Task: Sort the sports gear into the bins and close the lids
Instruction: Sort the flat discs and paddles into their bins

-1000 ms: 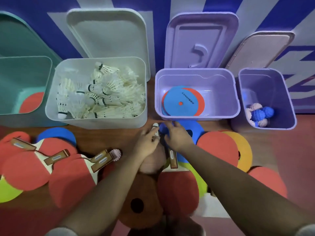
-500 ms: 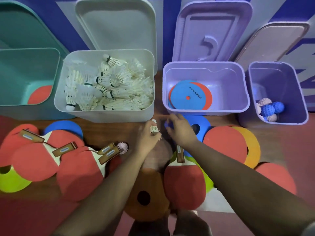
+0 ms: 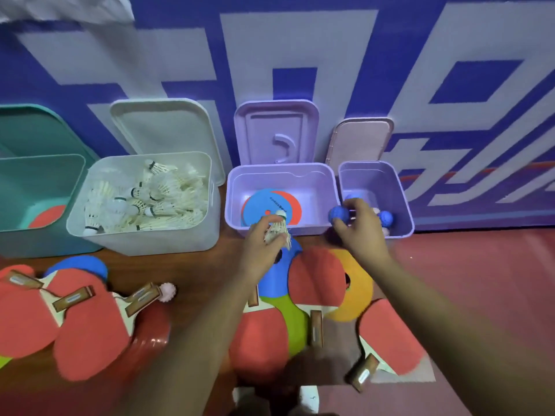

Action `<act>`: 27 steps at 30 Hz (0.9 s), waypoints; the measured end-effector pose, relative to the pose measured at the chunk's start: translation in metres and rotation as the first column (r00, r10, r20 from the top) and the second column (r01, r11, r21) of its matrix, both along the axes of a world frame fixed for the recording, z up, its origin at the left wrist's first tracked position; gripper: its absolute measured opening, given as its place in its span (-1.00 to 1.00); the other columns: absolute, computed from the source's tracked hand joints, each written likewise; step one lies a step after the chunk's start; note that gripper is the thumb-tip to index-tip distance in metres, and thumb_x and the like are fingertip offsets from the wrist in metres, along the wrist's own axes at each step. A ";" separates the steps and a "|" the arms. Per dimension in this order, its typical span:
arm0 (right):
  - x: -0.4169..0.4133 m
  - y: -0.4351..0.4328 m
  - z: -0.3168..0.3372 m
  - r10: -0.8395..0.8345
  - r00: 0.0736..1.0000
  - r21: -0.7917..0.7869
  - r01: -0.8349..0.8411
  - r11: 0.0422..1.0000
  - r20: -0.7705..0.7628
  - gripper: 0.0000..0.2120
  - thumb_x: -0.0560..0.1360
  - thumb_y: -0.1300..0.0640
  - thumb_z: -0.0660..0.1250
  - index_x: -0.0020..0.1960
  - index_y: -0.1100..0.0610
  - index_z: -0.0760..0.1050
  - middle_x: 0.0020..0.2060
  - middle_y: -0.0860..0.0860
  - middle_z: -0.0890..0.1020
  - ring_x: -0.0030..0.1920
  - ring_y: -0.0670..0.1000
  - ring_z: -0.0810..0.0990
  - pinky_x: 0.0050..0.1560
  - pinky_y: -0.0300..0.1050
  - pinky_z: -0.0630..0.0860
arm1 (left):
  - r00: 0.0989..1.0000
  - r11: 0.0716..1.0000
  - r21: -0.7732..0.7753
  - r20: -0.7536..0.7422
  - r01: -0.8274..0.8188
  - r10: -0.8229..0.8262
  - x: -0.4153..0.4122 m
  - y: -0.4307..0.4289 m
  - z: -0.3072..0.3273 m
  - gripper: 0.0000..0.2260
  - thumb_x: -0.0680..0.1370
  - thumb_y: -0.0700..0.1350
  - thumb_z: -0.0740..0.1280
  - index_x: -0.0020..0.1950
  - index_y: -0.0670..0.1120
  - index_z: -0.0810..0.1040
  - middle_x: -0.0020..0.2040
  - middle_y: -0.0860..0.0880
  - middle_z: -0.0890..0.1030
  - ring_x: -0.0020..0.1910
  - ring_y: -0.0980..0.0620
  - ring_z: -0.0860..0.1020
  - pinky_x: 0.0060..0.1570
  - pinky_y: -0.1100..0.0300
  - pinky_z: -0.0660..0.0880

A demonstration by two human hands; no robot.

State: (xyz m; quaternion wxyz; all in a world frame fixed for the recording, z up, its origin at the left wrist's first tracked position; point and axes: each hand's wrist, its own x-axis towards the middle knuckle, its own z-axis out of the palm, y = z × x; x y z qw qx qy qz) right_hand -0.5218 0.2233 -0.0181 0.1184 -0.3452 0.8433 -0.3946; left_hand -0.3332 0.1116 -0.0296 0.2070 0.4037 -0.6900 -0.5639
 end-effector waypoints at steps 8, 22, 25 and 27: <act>-0.057 0.012 -0.003 -0.064 0.998 0.137 0.059 0.989 0.026 -0.66 0.50 0.24 0.33 0.26 0.29 0.46 0.21 0.20 0.53 0.19 0.22 0.51 0.15 0.01 0.40 | 0.997 0.990 0.119 -0.008 -0.079 0.081 -0.039 0.020 0.012 -0.75 0.54 -0.18 0.32 0.19 0.04 0.45 0.00 -0.07 0.53 -0.26 0.07 0.50 -0.40 0.27 0.38; 0.092 -0.100 0.022 0.533 0.746 -0.124 -0.532 0.838 0.399 -0.83 0.43 0.20 0.47 -0.04 0.04 0.53 -0.25 -0.01 0.57 -0.30 -0.08 0.50 -0.21 -0.15 0.48 | 0.941 0.908 0.366 -0.184 -0.203 0.284 0.074 -0.038 0.054 -0.78 0.59 -0.34 0.20 0.18 -0.13 0.48 -0.08 -0.13 0.56 -0.17 0.03 0.58 -0.08 0.15 0.51; 0.127 -0.135 0.022 0.518 0.765 -0.100 -0.523 0.846 0.383 -0.79 0.40 0.16 0.48 -0.01 0.07 0.52 -0.14 0.03 0.62 -0.20 -0.02 0.55 -0.13 -0.08 0.50 | 0.967 0.958 0.147 -0.018 -0.247 0.253 0.119 -0.069 0.051 -0.72 0.54 -0.30 0.34 0.23 -0.12 0.52 0.01 -0.04 0.53 -0.12 0.24 0.57 -0.10 0.41 0.48; 0.149 -0.160 0.024 0.530 0.785 -0.062 -0.541 0.839 0.322 -0.77 0.40 0.14 0.48 0.02 0.10 0.52 -0.08 0.04 0.62 -0.09 0.01 0.57 -0.04 -0.12 0.48 | 0.970 0.972 0.015 0.072 -0.234 0.232 0.142 -0.093 0.052 -0.73 0.52 -0.24 0.39 0.19 -0.02 0.55 0.10 0.06 0.54 0.02 0.31 0.53 -0.01 0.43 0.45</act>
